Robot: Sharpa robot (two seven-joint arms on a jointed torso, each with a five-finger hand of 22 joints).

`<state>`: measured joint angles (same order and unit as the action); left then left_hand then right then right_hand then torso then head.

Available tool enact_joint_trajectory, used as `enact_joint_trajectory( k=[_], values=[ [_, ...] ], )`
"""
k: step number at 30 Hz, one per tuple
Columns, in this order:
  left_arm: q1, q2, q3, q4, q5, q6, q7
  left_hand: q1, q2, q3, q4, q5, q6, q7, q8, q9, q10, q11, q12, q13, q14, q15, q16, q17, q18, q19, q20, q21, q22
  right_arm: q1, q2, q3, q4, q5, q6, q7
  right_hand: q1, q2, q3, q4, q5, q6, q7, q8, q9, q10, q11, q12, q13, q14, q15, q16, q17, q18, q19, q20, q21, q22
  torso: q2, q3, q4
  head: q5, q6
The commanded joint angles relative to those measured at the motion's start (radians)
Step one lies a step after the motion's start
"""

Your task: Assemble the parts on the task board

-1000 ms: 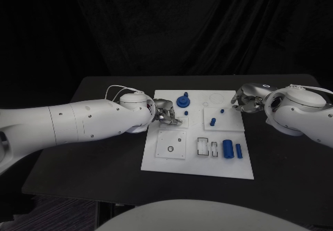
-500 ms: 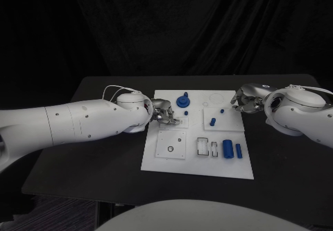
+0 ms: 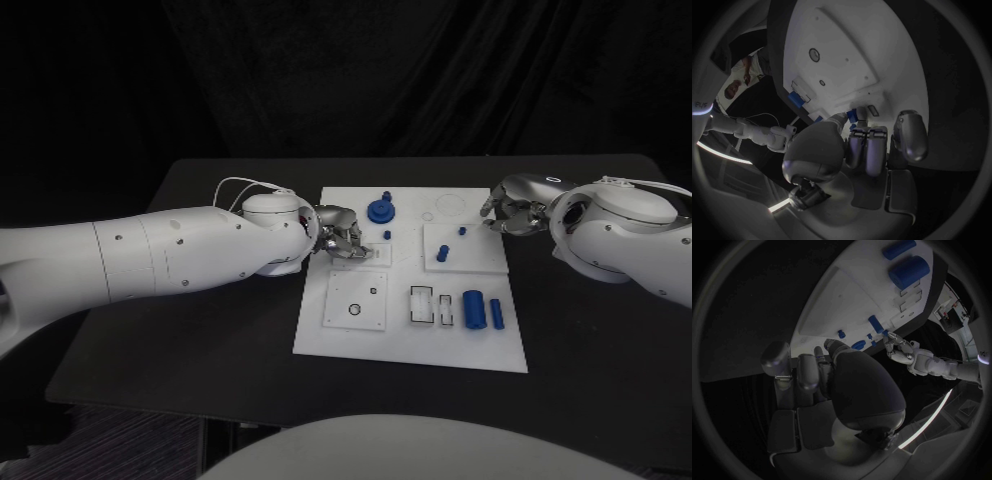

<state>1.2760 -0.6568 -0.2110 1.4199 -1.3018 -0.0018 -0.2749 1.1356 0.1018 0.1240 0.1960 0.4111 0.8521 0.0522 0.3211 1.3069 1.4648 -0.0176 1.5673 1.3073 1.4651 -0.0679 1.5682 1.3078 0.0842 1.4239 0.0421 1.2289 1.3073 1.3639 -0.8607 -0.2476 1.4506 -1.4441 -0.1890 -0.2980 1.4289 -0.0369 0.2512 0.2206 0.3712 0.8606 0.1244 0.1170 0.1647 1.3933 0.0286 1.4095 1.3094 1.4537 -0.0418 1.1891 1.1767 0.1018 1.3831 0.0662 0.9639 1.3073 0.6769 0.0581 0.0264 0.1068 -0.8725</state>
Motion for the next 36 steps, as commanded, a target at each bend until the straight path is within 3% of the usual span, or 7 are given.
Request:
enact_joint_trajectory(
  k=[1,6,11,14,25,36],
  values=[
    [-0.002,0.003,0.0,0.0,0.001,-0.002,0.029,0.018,-0.008,0.03,-0.006,0.023,-0.002,0.001,-0.017,-0.013,0.106,0.001,0.004,0.263,0.106,0.001,0.003,0.263,-0.006,-0.006,0.002,-0.005,0.16,-0.003,0.0,0.001,0.0,-0.003,0.007,-0.015,-0.007,-0.006,0.006,0.001,0.004,0.003,0.004,-0.006,-0.001,-0.008,0.0,-0.007,0.044,-0.006,0.002,-0.005,-0.002,0.009,-0.006,0.001,-0.003,0.106,0.0,0.0001,0.0,0.001,0.0],
    [-0.002,0.005,0.0,-0.001,0.001,-0.006,0.033,0.024,-0.026,0.082,-0.013,0.072,0.006,0.005,-0.041,-0.039,0.106,0.003,0.004,0.263,0.106,0.003,0.003,0.263,-0.006,-0.008,0.004,-0.007,0.16,-0.003,0.001,0.001,0.0,-0.003,0.008,-0.016,-0.007,-0.006,0.006,0.001,0.004,0.003,0.004,-0.006,-0.001,-0.008,0.0,-0.007,0.044,-0.006,0.002,-0.005,-0.002,0.009,-0.006,0.001,-0.003,0.106,0.0,0.0002,0.0,0.001,0.0],
    [-0.002,0.004,0.0,-0.003,0.001,-0.015,0.033,0.023,-0.067,0.181,-0.034,0.171,0.023,0.006,-0.057,-0.058,0.106,0.003,0.004,0.263,0.106,0.003,0.003,0.263,-0.006,-0.009,0.004,-0.008,0.16,-0.003,0.0,0.001,0.0,-0.003,0.014,-0.02,-0.007,-0.005,0.008,0.0,0.004,0.003,0.004,-0.006,-0.001,-0.009,0.0,-0.008,0.042,-0.007,0.002,-0.007,-0.004,0.009,-0.007,0.001,-0.006,0.105,0.0,0.0009,0.0001,0.0,0.0],
    [-0.002,0.002,0.0,-0.001,0.001,-0.022,0.031,0.021,-0.08,0.21,-0.044,0.193,0.026,0.005,-0.057,-0.057,0.106,0.003,0.004,0.263,0.106,0.003,0.003,0.263,-0.006,-0.009,0.004,-0.007,0.16,-0.003,-0.002,0.001,0.001,-0.003,0.015,-0.022,-0.007,-0.005,0.008,0.0,0.004,0.002,0.004,-0.007,-0.001,-0.01,0.0,-0.009,0.041,-0.007,0.002,-0.009,-0.006,0.01,-0.008,0.001,-0.009,0.105,0.0,0.0012,0.0001,0.0,0.0],
    [-0.002,-0.01,0.0,0.016,0.001,-0.052,0.02,0.009,-0.102,0.273,-0.071,0.237,0.035,0.004,-0.049,-0.047,0.106,0.001,0.004,0.263,0.106,0.001,0.003,0.263,-0.007,-0.008,0.003,-0.002,0.161,-0.003,-0.003,0.001,0.002,-0.003,0.017,-0.024,-0.007,-0.005,0.008,-0.001,0.004,0.002,0.004,-0.007,-0.002,-0.012,0.0,-0.01,0.039,-0.008,0.002,-0.013,-0.009,0.011,-0.01,0.001,-0.015,0.103,0.0,0.0012,-0.0004,0.0,0.0],
    [-0.002,-0.031,0.0,0.036,0.001,-0.088,0.001,0.004,-0.098,0.3,-0.08,0.239,0.043,0.003,-0.041,-0.04,0.106,0.0,0.004,0.263,0.106,0.0,0.003,0.263,-0.007,-0.006,0.002,0.0,0.162,-0.003,-0.005,0.001,0.003,-0.003,0.017,-0.025,-0.007,-0.005,0.009,-0.001,0.004,0.001,0.004,-0.007,-0.002,-0.013,0.0,-0.011,0.038,-0.009,0.002,-0.013,-0.01,0.011,-0.01,0.001,-0.016,0.103,0.0,0.0006,0.0,-0.004,0.0]
  ],
)
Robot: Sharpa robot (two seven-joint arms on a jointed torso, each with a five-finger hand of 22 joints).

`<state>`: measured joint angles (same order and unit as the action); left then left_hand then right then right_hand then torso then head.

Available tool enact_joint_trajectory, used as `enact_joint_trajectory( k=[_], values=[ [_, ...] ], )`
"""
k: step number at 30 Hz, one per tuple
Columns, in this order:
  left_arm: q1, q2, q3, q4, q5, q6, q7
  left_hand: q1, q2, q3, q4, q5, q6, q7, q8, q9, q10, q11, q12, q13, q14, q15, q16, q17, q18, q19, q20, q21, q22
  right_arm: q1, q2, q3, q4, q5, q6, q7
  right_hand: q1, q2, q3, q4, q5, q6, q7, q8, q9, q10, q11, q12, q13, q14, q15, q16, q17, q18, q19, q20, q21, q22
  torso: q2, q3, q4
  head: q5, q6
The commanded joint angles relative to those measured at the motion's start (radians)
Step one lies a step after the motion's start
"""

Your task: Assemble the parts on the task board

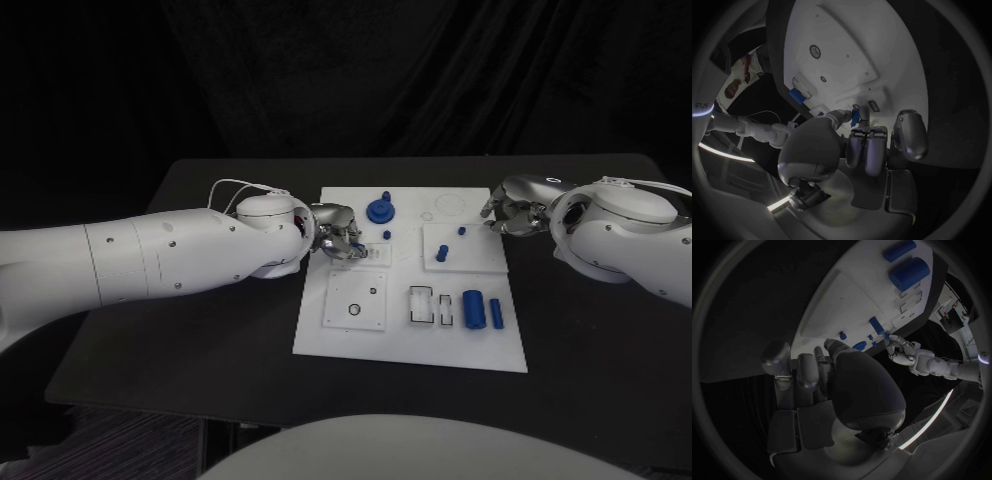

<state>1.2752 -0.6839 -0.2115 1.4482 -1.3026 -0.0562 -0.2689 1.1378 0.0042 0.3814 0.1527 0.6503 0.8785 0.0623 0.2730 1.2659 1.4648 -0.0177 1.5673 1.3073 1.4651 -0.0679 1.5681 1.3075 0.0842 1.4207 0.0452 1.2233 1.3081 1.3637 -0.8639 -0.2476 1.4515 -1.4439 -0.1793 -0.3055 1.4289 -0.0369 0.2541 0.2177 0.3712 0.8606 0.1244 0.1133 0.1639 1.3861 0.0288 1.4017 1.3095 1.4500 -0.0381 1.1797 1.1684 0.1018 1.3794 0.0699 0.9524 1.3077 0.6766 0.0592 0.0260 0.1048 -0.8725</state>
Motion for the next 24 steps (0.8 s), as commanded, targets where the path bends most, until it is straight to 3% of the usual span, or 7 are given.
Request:
enact_joint_trajectory(
  k=[1,5,8,12,19,24],
  values=[
    [0.0,-0.009,0.001,0.012,0.001,-0.035,-0.004,-0.006,0.001,0.048,-0.033,-0.008,0.022,-0.008,0.013,0.006,0.106,0.0,0.004,0.263,0.106,0.0,0.003,0.263,-0.007,-0.003,-0.002,0.007,0.161,-0.002,-0.002,0.001,0.002,-0.004,0.007,-0.017,-0.007,-0.005,0.007,0.002,0.004,0.001,0.005,-0.004,-0.001,-0.007,-0.001,-0.005,0.037,-0.006,-0.002,-0.006,-0.004,0.011,-0.007,-0.002,-0.006,0.102,0.0,-0.0006,0.0004,-0.003,0.0],
    [0.008,-0.02,0.001,0.015,0.002,-0.018,0.013,-0.017,0.004,0.052,-0.024,-0.022,0.026,-0.009,0.021,0.015,0.106,-0.001,0.004,0.263,0.106,0.0,0.003,0.263,-0.008,-0.002,-0.002,0.009,0.162,-0.002,-0.001,0.001,0.0,0.004,0.006,-0.018,-0.007,-0.005,0.007,0.001,0.004,0.001,0.005,-0.004,-0.001,-0.008,-0.001,-0.005,0.036,-0.006,-0.002,-0.007,-0.004,0.011,-0.007,-0.002,-0.008,0.102,0.0,-0.0011,0.0001,-0.002,0.0],
    [0.028,-0.016,0.001,-0.001,0.031,0.04,0.042,-0.028,0.0,0.047,-0.014,-0.032,0.033,-0.013,0.038,0.031,0.106,-0.005,0.004,0.263,0.106,-0.003,0.003,0.263,-0.014,0.013,-0.004,0.04,0.17,-0.002,0.0,0.001,-0.001,0.009,0.005,-0.019,-0.007,-0.005,0.007,0.001,0.004,0.001,0.005,-0.004,-0.001,-0.008,-0.001,-0.005,0.036,-0.006,-0.002,-0.007,-0.004,0.011,-0.007,-0.002,-0.008,0.102,0.0,-0.0013,-0.0006,-0.004,0.0],
    [0.053,-0.001,0.001,-0.032,0.151,0.13,0.046,-0.033,-0.002,0.042,-0.003,-0.042,0.033,-0.014,0.041,0.035,0.106,-0.005,0.004,0.263,0.106,-0.004,0.003,0.263,-0.014,0.014,-0.005,0.042,0.171,-0.002,-0.001,0.001,-0.001,0.011,0.002,-0.021,-0.007,-0.005,0.007,0.001,0.004,0.001,0.005,-0.004,-0.001,-0.008,-0.001,-0.005,0.036,-0.006,-0.002,-0.007,-0.004,0.011,-0.007,-0.002,-0.008,0.102,-0.001,-0.0006,-0.001,-0.008,0.0],
    [0.087,0.036,0.001,-0.092,0.286,0.237,-0.014,-0.029,-0.006,0.034,0.011,-0.094,0.025,-0.015,0.036,0.035,0.106,-0.006,0.004,0.263,0.106,-0.005,0.003,0.263,-0.017,0.017,-0.006,0.054,0.174,-0.002,-0.004,0.001,0.0,0.012,-0.005,-0.021,-0.007,-0.005,0.007,0.001,0.004,0.001,0.005,-0.004,-0.001,-0.008,-0.001,-0.005,0.036,-0.006,-0.002,-0.007,-0.004,0.011,-0.007,-0.002,-0.008,0.102,-0.002,0.0012,-0.0012,-0.016,0.0],
    [0.099,0.065,0.001,-0.124,0.316,0.283,-0.079,-0.027,-0.006,0.035,0.01,-0.097,0.025,-0.016,0.035,0.034,0.106,-0.007,0.004,0.263,0.106,-0.005,0.003,0.263,-0.018,0.021,-0.007,0.061,0.176,-0.002,-0.005,0.001,0.002,0.013,-0.009,-0.021,-0.007,-0.005,0.008,0.001,0.005,0.0,0.005,-0.005,-0.002,-0.008,-0.001,-0.005,0.037,-0.007,-0.002,-0.008,-0.005,0.012,-0.008,-0.002,-0.009,0.101,-0.006,0.0041,-0.0047,-0.012,0.0]
  ],
)
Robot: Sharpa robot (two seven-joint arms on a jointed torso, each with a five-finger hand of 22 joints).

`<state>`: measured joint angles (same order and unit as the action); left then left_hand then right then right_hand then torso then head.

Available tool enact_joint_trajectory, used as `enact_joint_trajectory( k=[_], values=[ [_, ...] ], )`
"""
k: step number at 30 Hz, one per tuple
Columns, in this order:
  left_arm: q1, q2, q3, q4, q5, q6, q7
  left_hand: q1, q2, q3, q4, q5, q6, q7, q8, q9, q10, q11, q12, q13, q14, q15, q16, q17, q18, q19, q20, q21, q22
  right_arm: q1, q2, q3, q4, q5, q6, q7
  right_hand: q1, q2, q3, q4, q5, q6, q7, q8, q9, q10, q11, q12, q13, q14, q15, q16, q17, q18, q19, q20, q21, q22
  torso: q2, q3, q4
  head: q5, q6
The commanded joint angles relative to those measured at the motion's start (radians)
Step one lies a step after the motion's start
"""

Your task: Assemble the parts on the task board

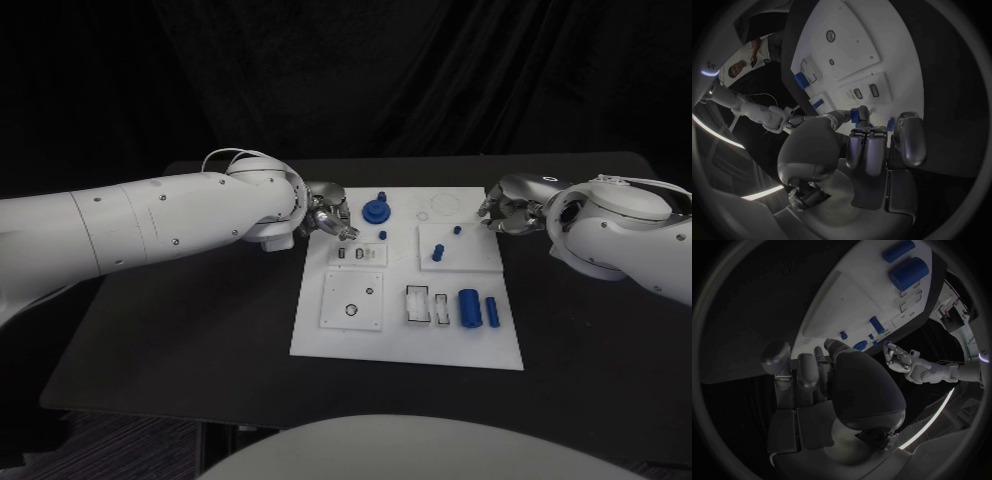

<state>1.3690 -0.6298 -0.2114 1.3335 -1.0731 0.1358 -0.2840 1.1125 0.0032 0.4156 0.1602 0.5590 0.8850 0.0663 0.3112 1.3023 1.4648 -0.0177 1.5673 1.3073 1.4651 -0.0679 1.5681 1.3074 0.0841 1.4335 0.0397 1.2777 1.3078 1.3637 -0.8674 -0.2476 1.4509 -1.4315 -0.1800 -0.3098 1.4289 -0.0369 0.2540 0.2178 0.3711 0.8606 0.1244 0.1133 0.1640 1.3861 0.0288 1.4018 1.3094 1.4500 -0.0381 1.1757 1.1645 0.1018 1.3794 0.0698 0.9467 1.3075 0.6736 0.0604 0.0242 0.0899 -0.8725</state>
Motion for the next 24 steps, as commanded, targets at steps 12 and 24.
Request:
enact_joint_trajectory(
  k=[12,24],
  values=[
    [0.013,0.062,0.001,-0.058,0.098,0.145,-0.13,0.004,-0.005,0.003,0.003,-0.019,0.019,-0.019,-0.013,-0.011,0.106,-0.007,0.004,0.263,0.106,-0.007,0.003,0.263,-0.018,0.01,-0.002,0.01,0.177,-0.002,0.001,0.001,0.002,0.0,-0.013,-0.014,-0.007,-0.005,0.008,0.001,0.005,0.0,0.005,-0.005,-0.002,-0.008,-0.001,-0.005,0.037,-0.007,-0.002,-0.004,-0.001,0.012,-0.008,-0.002,-0.004,0.102,-0.004,0.0039,-0.0082,0.014,0.0],
    [0.013,0.108,0.001,-0.107,0.099,0.187,-0.166,0.011,-0.006,0.005,0.0,-0.026,0.017,-0.018,-0.024,-0.021,0.106,-0.007,0.004,0.263,0.106,-0.007,0.003,0.263,-0.018,0.011,-0.003,0.011,0.177,-0.002,0.003,0.001,0.002,0.0,-0.013,-0.013,-0.007,-0.005,0.009,0.0,0.005,0.0,0.005,-0.004,-0.002,-0.009,-0.001,-0.006,0.036,-0.008,-0.002,-0.005,-0.002,0.012,-0.008,-0.002,-0.005,0.101,-0.004,0.0035,-0.0073,0.018,0.0]
  ],
)
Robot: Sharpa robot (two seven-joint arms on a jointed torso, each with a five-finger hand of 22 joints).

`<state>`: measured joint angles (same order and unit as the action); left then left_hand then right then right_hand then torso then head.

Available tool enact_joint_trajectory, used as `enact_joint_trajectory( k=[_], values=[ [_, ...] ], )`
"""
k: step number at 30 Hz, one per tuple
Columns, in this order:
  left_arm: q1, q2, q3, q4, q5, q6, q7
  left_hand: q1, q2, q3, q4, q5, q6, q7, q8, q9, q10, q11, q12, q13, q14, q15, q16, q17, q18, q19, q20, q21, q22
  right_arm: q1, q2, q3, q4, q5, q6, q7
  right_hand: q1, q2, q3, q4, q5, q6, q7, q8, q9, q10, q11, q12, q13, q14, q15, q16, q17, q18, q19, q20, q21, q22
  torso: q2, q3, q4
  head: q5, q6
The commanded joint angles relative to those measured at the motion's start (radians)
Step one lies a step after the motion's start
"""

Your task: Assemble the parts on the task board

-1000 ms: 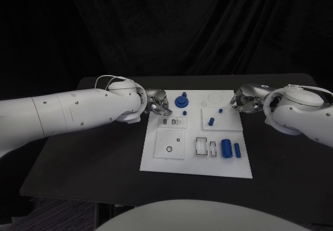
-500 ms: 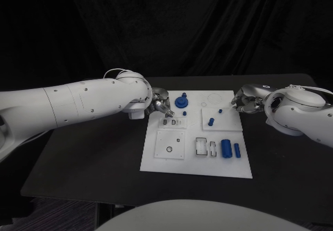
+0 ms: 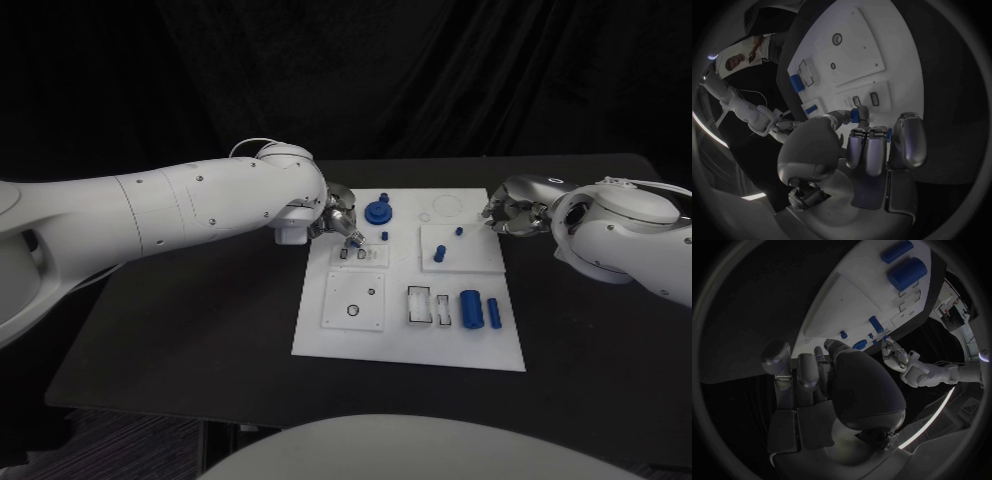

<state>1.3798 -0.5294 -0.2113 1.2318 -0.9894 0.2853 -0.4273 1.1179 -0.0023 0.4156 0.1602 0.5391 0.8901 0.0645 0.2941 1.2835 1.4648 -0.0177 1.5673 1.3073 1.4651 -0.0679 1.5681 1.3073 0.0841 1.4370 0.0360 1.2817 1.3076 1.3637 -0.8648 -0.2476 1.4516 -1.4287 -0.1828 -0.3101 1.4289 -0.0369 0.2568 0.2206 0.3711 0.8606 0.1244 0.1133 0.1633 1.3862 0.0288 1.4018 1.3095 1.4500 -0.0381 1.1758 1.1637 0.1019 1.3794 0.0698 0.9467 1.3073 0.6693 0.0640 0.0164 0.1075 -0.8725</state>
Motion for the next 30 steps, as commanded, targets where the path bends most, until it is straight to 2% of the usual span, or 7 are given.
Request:
enact_joint_trajectory(
  k=[1,17,30],
  values=[
    [0.003,0.009,0.001,-0.006,0.016,0.038,-0.024,0.005,-0.001,0.005,0.0,-0.006,0.012,-0.017,-0.007,-0.002,0.106,-0.007,0.004,0.263,0.106,-0.007,0.003,0.264,-0.018,0.007,0.001,0.007,0.177,-0.002,0.0,0.001,0.002,-0.002,-0.01,-0.013,-0.007,-0.005,0.006,-0.003,0.005,0.0,0.005,-0.004,-0.001,-0.009,-0.001,-0.006,0.036,-0.008,-0.002,-0.005,-0.001,0.012,-0.008,-0.002,-0.005,0.102,0.0,-0.0004,0.0009,0.0,0.0],
    [0.0,0.031,0.001,-0.01,0.016,0.053,-0.044,0.006,0.0,0.006,0.001,-0.009,0.01,-0.014,-0.017,-0.01,0.106,-0.005,0.004,0.263,0.106,-0.006,0.003,0.264,-0.018,0.007,0.001,0.006,0.176,-0.002,0.003,0.001,0.002,-0.002,-0.007,-0.014,-0.008,-0.006,0.006,-0.003,0.005,0.001,0.005,-0.004,-0.001,-0.009,-0.001,-0.006,0.036,-0.009,-0.002,-0.006,-0.002,0.012,-0.009,-0.002,-0.007,0.101,0.0,0.0,-0.0003,0.007,0.0],
    [-0.004,0.039,0.001,-0.011,0.016,0.064,-0.066,0.014,0.0,0.012,-0.006,-0.01,0.01,-0.014,-0.026,-0.017,0.106,-0.005,0.004,0.263,0.106,-0.005,0.003,0.264,-0.016,0.004,0.002,-0.001,0.174,-0.002,0.003,0.001,0.003,-0.002,-0.005,-0.014,-0.008,-0.006,0.006,-0.003,0.005,0.001,0.005,-0.004,-0.001,-0.009,-0.001,-0.006,0.036,-0.009,-0.002,-0.006,-0.002,0.012,-0.009,-0.002,-0.007,0.101,0.0,0.0,0.0001,0.002,0.0]
  ],
)
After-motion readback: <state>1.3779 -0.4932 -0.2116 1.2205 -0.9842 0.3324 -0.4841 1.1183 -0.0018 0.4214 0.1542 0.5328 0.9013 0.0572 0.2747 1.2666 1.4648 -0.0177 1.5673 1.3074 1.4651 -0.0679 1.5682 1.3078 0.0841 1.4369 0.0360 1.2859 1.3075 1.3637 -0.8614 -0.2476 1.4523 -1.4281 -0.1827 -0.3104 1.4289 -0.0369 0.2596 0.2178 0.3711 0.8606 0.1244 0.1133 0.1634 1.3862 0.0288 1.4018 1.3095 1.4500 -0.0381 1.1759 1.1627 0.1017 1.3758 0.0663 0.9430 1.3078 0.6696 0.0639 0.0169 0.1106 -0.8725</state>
